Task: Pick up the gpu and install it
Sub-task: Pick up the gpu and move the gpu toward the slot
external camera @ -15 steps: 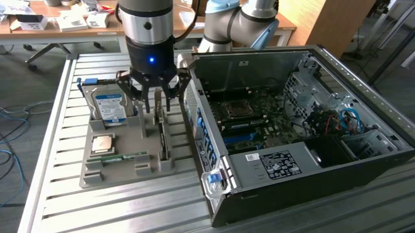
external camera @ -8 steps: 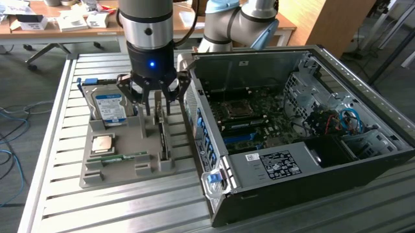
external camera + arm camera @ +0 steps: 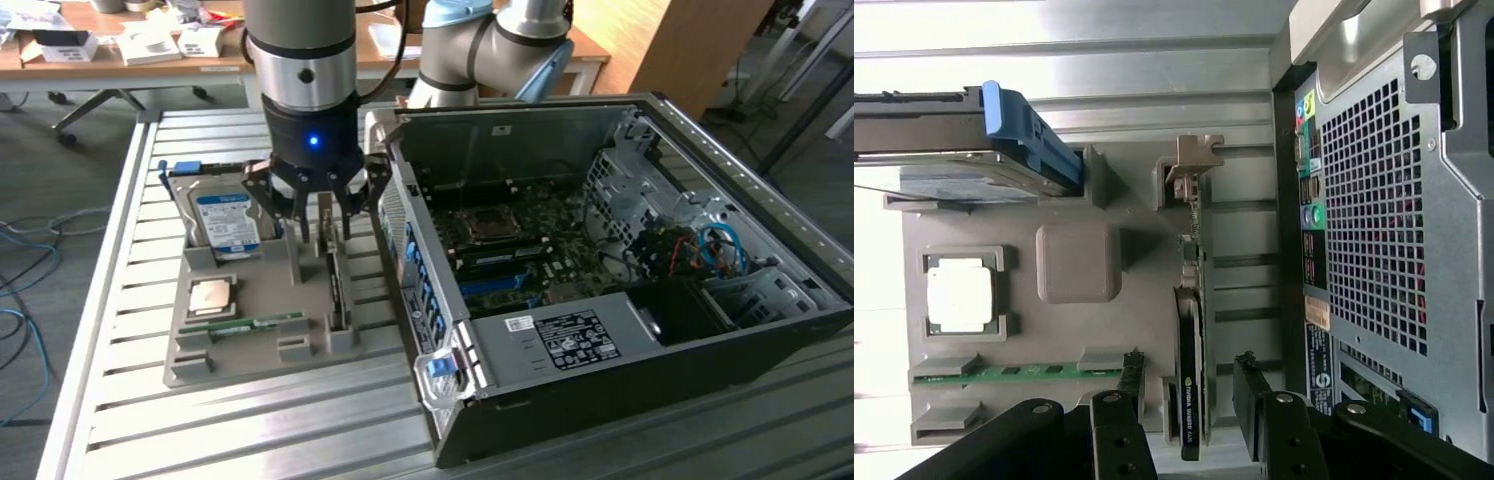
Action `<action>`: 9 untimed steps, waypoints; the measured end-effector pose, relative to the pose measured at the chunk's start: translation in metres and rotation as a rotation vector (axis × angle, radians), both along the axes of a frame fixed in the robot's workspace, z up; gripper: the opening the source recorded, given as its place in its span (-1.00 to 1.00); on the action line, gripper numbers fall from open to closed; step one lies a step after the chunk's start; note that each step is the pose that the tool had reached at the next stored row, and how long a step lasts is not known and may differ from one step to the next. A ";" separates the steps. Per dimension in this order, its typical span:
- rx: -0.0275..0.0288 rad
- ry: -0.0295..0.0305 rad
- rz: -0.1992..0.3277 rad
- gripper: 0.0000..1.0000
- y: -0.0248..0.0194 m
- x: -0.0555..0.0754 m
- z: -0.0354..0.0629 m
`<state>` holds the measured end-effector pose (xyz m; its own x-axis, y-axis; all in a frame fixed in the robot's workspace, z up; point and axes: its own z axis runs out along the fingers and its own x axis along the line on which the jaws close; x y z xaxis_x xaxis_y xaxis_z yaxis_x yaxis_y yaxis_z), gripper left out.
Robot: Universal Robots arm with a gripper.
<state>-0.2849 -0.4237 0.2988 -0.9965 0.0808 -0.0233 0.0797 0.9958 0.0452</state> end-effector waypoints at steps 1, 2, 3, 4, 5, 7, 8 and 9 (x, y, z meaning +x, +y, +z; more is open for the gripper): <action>-0.0001 0.0000 0.000 -0.03 0.0000 0.000 -0.0007; -0.0002 0.0002 0.000 -0.03 0.0000 0.000 -0.0008; -0.0003 0.0003 0.000 -0.03 0.0000 0.000 -0.0007; -0.0003 0.0003 0.000 -0.03 0.0000 0.000 -0.0008; -0.0002 0.0002 0.000 -0.03 0.0000 0.000 -0.0008; -0.0001 0.0001 0.000 -0.03 0.0000 0.000 -0.0009; -0.0001 0.0001 0.000 -0.03 -0.0001 0.000 -0.0009; 0.0000 0.0000 0.000 -0.03 -0.0003 0.001 -0.0009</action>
